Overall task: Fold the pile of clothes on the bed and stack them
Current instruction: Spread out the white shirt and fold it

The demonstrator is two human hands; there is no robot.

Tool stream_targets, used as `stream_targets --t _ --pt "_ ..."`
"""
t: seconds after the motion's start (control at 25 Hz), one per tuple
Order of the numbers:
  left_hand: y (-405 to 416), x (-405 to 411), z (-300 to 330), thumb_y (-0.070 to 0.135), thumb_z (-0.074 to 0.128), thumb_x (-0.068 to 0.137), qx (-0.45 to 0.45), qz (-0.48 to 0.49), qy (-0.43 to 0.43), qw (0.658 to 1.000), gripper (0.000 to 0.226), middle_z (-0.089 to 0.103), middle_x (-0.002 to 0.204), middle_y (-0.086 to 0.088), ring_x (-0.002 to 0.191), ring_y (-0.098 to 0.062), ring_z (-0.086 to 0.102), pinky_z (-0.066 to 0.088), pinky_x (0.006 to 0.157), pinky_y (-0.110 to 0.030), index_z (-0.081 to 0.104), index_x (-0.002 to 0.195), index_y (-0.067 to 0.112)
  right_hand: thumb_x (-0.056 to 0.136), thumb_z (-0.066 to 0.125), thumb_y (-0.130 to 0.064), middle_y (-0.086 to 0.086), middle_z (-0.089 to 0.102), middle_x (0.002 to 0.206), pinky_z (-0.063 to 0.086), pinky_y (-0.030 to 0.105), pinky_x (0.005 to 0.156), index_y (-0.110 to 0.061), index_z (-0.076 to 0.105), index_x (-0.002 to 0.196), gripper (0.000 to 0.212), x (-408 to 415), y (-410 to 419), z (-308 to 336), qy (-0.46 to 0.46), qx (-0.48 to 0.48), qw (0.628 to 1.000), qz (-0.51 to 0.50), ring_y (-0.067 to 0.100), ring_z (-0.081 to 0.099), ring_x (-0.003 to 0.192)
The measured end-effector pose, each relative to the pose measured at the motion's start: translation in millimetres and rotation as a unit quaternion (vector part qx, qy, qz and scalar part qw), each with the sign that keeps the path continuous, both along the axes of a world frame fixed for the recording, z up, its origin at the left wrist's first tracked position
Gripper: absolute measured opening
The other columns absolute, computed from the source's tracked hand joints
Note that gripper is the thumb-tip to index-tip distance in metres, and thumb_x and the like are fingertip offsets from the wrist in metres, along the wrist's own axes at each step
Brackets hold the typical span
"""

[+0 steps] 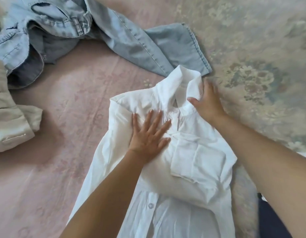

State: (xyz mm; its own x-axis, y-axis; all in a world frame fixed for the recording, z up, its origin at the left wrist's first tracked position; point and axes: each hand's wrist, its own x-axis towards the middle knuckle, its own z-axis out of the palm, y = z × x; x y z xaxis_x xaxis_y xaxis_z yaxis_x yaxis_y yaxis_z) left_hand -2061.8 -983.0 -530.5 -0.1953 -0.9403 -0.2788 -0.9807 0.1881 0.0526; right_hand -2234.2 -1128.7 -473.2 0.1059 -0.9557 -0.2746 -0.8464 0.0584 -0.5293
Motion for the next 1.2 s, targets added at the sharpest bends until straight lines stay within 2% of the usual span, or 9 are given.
stream_targets --t 0.16,0.28,0.44,0.52,0.6,0.72,0.88,1.08,1.2 --pt "-1 4 -12 0.051 0.019 0.097 -0.141 0.011 0.057 0.988 0.058 0.027 0.155 -0.011 0.143 -0.033 0.024 0.011 0.108 -0.068 0.026 0.148 0.023 0.083 0.072 -0.017 0.004 0.062 0.086 0.049 0.029 0.067 -0.009 0.062 0.094 0.017 -9 -46 -1 -0.191 0.092 0.973 -0.093 0.014 0.057 0.074" --pt "-56 4 11 0.039 0.029 0.101 -0.266 0.071 0.130 0.953 0.052 0.047 0.142 -0.018 0.131 -0.034 0.044 0.031 0.106 -0.052 0.046 0.138 0.006 0.086 0.068 -0.026 0.007 0.047 0.066 0.036 0.031 0.058 -0.013 0.048 0.062 0.033 -19 -53 -18 -0.203 0.067 0.965 -0.149 0.016 0.043 0.063" --pt "-163 -7 43 0.033 0.057 0.085 -0.304 -0.122 0.199 0.924 0.036 0.071 0.098 -0.012 0.099 -0.032 0.066 0.039 0.093 -0.039 0.070 0.104 0.005 0.085 0.066 -0.028 0.005 0.062 0.090 0.042 0.035 0.080 -0.010 0.063 0.094 0.020 -19 -52 -24 -0.122 -0.138 0.980 -0.080 0.020 0.052 0.085" --pt "-201 -13 68 0.046 0.060 0.082 -0.168 -0.219 0.087 0.957 0.040 0.068 0.091 -0.007 0.100 -0.028 0.064 0.037 0.098 -0.041 0.069 0.098 0.011 0.081 0.064 -0.036 0.005 0.063 0.115 0.036 0.036 0.096 -0.009 0.060 0.121 0.048 -10 -53 -9 0.003 -0.295 0.947 0.126 0.021 0.048 0.110" --pt "-220 -20 91 0.059 0.055 0.084 0.065 -0.170 -0.131 0.974 0.041 0.058 0.098 0.000 0.115 -0.024 0.051 0.022 0.107 -0.044 0.059 0.099 0.021 0.081 0.066 -0.043 0.004 0.054 0.131 0.023 0.039 0.107 -0.020 0.048 0.137 0.063 0 -57 6 0.117 -0.171 0.942 0.265 0.022 0.036 0.126" --pt "-228 -20 100 0.058 0.063 0.081 0.159 -0.120 -0.212 0.957 0.041 0.054 0.103 0.003 0.117 -0.024 0.048 0.014 0.108 -0.050 0.051 0.093 0.020 0.075 0.072 -0.049 0.005 0.046 0.129 0.011 0.042 0.110 -0.036 0.051 0.128 0.059 -1 -76 0 0.212 0.025 0.945 0.248 0.027 0.022 0.133" --pt "-228 -9 91 0.028 0.067 0.086 0.131 -0.111 -0.101 0.980 0.013 0.059 0.103 0.005 0.113 -0.023 0.049 0.012 0.108 -0.054 0.062 0.096 0.021 0.078 0.072 -0.041 0.008 0.050 0.117 0.013 0.040 0.109 -0.031 0.063 0.105 0.031 -18 -85 5 0.188 0.057 0.949 0.246 0.031 0.027 0.130" --pt "-217 11 87 0.007 0.066 0.083 0.071 -0.014 0.344 0.936 0.027 0.056 0.087 -0.007 0.078 -0.017 0.050 0.038 0.073 -0.027 0.056 0.107 0.016 0.088 0.062 -0.020 0.009 0.049 0.109 0.024 0.033 0.101 -0.009 0.057 0.099 0.016 -49 -73 10 0.052 -0.068 0.975 0.205 0.032 0.041 0.115" --pt "-205 8 69 0.008 0.062 0.087 -0.036 -0.061 0.288 0.955 0.033 0.058 0.094 -0.003 0.079 -0.024 0.053 0.033 0.078 -0.030 0.053 0.119 0.010 0.082 0.065 -0.023 0.014 0.059 0.087 0.037 0.038 0.083 -0.003 0.058 0.087 0.021 -51 -59 -2 0.041 -0.163 0.957 0.236 0.035 0.057 0.088"
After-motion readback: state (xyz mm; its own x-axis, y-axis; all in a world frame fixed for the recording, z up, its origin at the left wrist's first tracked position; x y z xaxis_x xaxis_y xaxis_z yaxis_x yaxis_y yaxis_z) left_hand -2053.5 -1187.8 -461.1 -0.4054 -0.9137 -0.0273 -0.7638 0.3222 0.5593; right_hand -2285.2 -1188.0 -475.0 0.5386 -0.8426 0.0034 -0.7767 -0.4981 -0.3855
